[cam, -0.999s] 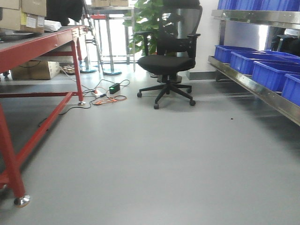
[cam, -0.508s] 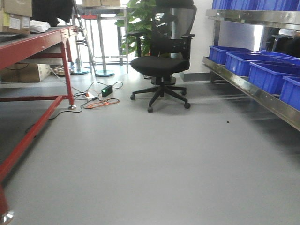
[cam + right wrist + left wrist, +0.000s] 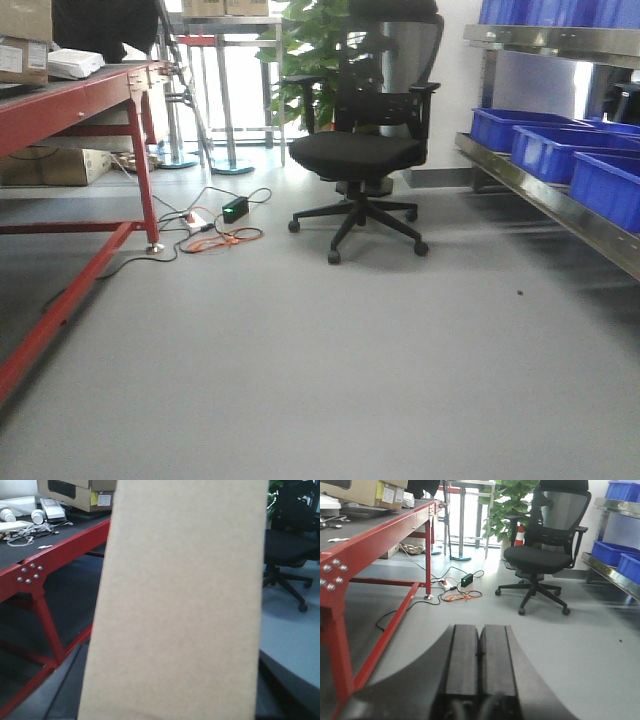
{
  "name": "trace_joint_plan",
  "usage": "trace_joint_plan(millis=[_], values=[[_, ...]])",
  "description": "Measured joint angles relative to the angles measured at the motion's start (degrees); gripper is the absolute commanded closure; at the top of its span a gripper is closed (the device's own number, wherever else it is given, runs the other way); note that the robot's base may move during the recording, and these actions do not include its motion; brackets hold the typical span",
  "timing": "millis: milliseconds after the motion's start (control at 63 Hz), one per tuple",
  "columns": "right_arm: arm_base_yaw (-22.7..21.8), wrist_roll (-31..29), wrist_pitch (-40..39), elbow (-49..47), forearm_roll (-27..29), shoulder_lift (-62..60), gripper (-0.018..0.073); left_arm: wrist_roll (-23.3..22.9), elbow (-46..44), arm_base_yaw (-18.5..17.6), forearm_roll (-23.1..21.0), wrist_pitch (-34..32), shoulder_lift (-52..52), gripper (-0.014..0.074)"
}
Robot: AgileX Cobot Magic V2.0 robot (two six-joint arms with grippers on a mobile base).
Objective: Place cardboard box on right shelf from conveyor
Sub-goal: 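Drive the base to the steel shelf rack holding the box in the right gripper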
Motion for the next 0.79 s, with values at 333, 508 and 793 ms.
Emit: trace_joint_plan(millis=[333, 508, 793], values=[[0.00, 0.00, 0.00, 0.00, 0.00, 0.00, 0.0345, 0.00, 0.00, 0.00, 0.00, 0.00, 0.00, 0.0715], [0.00, 0.00, 0.00, 0.11, 0.00, 0.00, 0.0345, 0.00, 0.00, 0.00, 0.00, 0.00, 0.00, 0.0715], [0.00, 0.00, 0.00, 0.11, 0.00, 0.00, 0.0345, 0.00, 0.00, 0.00, 0.00, 0.00, 0.00, 0.0715]])
